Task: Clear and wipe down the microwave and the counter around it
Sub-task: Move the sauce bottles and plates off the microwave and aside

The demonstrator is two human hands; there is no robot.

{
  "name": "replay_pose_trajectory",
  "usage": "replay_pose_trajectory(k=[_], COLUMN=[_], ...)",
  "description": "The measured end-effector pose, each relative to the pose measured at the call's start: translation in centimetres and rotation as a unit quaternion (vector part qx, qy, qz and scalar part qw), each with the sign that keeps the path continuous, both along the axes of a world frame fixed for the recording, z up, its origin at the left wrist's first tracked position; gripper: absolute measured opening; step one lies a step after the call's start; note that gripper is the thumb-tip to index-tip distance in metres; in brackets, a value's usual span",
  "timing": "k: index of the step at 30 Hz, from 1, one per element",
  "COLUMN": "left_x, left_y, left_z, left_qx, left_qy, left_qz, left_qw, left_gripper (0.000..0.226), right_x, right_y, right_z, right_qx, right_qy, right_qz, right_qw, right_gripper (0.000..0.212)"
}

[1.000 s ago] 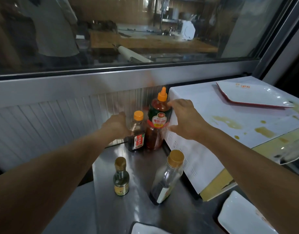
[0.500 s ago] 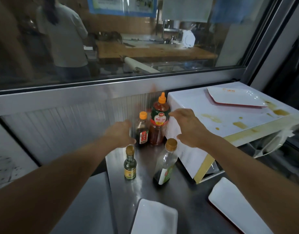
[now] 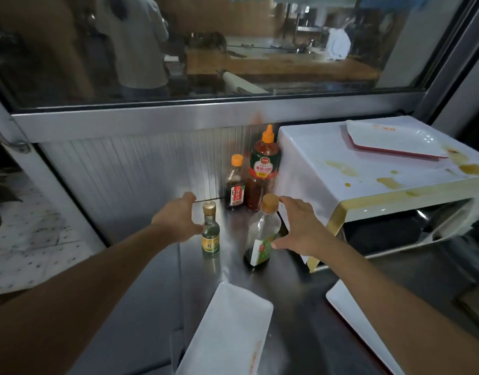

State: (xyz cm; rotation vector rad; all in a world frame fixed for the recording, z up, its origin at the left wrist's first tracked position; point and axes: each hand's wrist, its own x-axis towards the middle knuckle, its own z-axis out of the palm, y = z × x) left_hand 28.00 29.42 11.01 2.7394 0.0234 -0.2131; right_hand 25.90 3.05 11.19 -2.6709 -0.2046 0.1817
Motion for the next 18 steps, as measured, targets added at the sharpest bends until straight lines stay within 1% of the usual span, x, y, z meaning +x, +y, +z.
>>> replay_pose_trajectory(k=[4,8,12,14,16,18], left_x=[-1.0,-1.0,0.6,1.8,2.6,3.2], left_y=[-0.1,-0.4,-0.7,-0.8,-1.0,-1.3], left_z=[-1.8,-3.5,-5.0,-5.6,-6.2,-6.7], left_qx=[0.0,-0.021,-0.06,-0.089,-0.12,-0.129], left_qy=[0.021,0.029,0.032,0.024,-0.001,-0.025], left_qz=[0.032,0.048,0.054,0.056,0.057,0.054], left_qw=[0.999,0.998,0.996,0.994,0.991,0.99], left_gripper=[0.078,0.082,0.079,0.071,0.057,0.041], right_x=[0.5,1.1,1.3,1.2,1.2,1.3], right_y=[0.7,1.5,2.0,2.3,2.7,3.0], right_z=[-2.3,-3.8,-5.2,-5.9,-6.4,-6.8], right_qx=[0.066,0.095,0.116,0.133,0.139,0.138], right_qy=[0.002,-0.033,-0.031,-0.035,-0.053,-0.07], right_qz=[-0.001,-0.031,-0.077,-0.102,-0.116,-0.129], right_qw=[0.998,0.994,0.99,0.985,0.982,0.98], right_gripper=[0.087,0.083,0.084,0.079,0.073,0.069])
